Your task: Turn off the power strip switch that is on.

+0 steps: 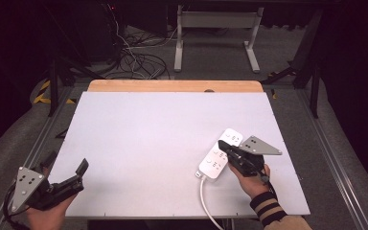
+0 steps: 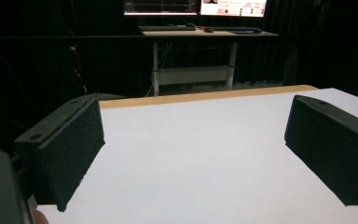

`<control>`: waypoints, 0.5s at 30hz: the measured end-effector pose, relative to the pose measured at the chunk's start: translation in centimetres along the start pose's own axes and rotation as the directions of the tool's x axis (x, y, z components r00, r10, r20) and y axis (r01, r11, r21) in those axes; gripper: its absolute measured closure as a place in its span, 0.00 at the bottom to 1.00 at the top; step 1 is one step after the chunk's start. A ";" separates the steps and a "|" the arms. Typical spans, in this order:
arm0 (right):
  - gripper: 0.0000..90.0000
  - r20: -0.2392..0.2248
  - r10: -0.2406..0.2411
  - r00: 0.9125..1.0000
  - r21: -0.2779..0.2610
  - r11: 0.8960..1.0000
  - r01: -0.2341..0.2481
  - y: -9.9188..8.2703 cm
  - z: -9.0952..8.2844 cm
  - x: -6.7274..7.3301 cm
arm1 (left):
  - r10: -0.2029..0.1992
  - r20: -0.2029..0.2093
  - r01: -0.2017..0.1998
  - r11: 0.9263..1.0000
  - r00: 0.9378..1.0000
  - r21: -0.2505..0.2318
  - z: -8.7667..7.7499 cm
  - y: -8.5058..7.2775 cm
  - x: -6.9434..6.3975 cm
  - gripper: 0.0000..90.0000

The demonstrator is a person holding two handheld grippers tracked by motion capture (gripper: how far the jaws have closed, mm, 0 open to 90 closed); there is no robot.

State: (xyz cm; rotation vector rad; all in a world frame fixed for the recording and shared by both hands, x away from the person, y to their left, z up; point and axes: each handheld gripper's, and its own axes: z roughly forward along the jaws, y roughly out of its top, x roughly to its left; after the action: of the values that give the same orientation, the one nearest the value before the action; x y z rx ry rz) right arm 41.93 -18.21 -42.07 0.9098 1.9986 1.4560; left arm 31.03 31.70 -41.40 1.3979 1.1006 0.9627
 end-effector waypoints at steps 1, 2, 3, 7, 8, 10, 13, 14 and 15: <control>1.00 0.012 0.007 1.000 -0.023 1.000 -0.007 0.1 -0.5 -0.2 | 0.001 0.008 -0.001 1.000 1.000 0.002 0.2 0.0 -0.2 0.06; 1.00 0.024 0.018 1.000 -0.049 0.999 -0.017 0.1 -1.2 -0.5 | 0.002 0.013 -0.002 1.000 1.000 -0.001 0.4 0.1 -0.3 0.06; 1.00 0.029 0.022 0.999 -0.063 0.998 -0.021 0.1 -1.5 -0.7 | 0.007 0.018 -0.007 1.000 1.000 0.001 0.6 0.1 -0.4 0.06; 1.00 0.079 0.045 0.996 -0.126 0.991 -0.035 0.0 -3.5 -1.7 | 0.008 0.032 -0.008 1.000 0.999 0.000 1.0 0.2 -0.6 0.06; 1.00 0.087 0.050 0.995 -0.140 0.989 -0.037 0.0 -3.9 -1.9 | 0.005 0.033 -0.005 1.000 0.999 -0.002 1.1 0.2 -0.7 0.06; 1.00 0.111 0.057 0.992 -0.166 0.985 -0.038 -0.2 -4.9 -2.4 | 0.003 0.035 -0.003 1.000 0.999 -0.002 1.2 0.3 -0.7 0.06; 1.00 0.146 0.080 0.986 -0.222 0.974 -0.046 -0.7 -6.4 -3.1 | -0.003 0.036 0.003 1.000 0.999 -0.005 1.3 0.3 -0.7 0.06; 1.00 0.157 0.092 0.983 -0.239 0.970 -0.052 -0.9 -6.9 -3.4 | -0.003 0.036 0.003 1.000 0.999 -0.005 1.4 0.3 -0.7 0.06; 1.00 0.171 0.102 0.980 -0.253 0.966 -0.056 -1.0 -7.2 -3.6 | -0.004 0.036 0.004 1.000 0.999 -0.005 1.4 0.3 -0.7 0.06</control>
State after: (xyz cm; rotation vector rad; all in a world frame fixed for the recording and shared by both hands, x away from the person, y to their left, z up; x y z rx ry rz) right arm 38.86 -25.59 -40.82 0.9838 1.6226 1.5624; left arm 32.23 30.64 -41.22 1.4031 1.0728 0.9339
